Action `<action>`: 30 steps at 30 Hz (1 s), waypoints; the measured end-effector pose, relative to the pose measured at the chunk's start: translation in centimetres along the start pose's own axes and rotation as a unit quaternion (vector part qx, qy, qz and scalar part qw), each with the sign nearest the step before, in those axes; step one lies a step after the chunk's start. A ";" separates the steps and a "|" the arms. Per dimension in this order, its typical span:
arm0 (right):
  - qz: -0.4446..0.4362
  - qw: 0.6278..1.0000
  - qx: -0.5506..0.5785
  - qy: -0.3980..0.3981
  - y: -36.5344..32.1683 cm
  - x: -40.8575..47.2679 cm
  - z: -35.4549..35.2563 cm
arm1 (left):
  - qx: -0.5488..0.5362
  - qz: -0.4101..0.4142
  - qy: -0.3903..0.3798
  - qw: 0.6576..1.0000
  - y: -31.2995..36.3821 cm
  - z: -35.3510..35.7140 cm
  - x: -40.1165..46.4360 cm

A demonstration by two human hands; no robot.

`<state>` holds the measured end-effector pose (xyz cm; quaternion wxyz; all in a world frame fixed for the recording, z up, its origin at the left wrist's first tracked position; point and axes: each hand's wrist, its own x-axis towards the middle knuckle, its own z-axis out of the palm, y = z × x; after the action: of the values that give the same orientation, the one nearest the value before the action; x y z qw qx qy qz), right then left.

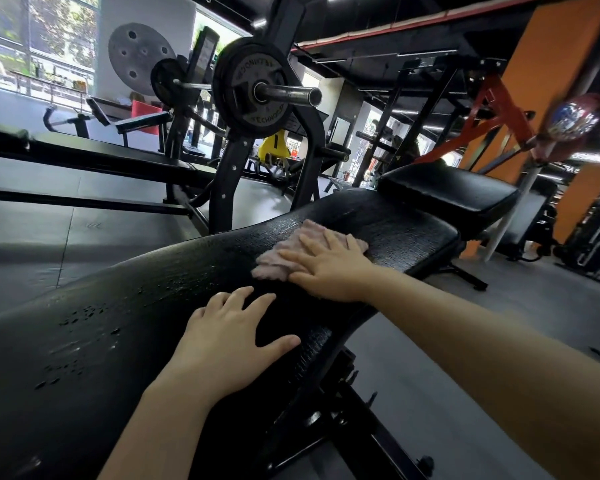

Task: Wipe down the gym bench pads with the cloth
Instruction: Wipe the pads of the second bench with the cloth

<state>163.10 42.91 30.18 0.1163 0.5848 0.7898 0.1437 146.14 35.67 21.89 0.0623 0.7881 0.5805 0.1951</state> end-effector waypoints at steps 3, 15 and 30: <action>-0.036 0.999 -0.013 0.021 1.4 -3.5 0.5 | 0.000 0.000 0.002 1.000 0.1 0.1 0.0; 0.054 0.987 0.050 0.146 4.7 -6.9 1.7 | -0.014 -0.002 -0.008 1.000 0.1 0.0 -0.1; 0.276 0.875 0.325 0.228 8.7 -4.6 -4.5 | -0.016 -0.005 -0.006 1.000 0.1 0.2 -0.2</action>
<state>170.58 40.47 37.65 -0.3084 0.7349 0.6030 0.0343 146.21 35.53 21.73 0.0795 0.7851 0.5809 0.1996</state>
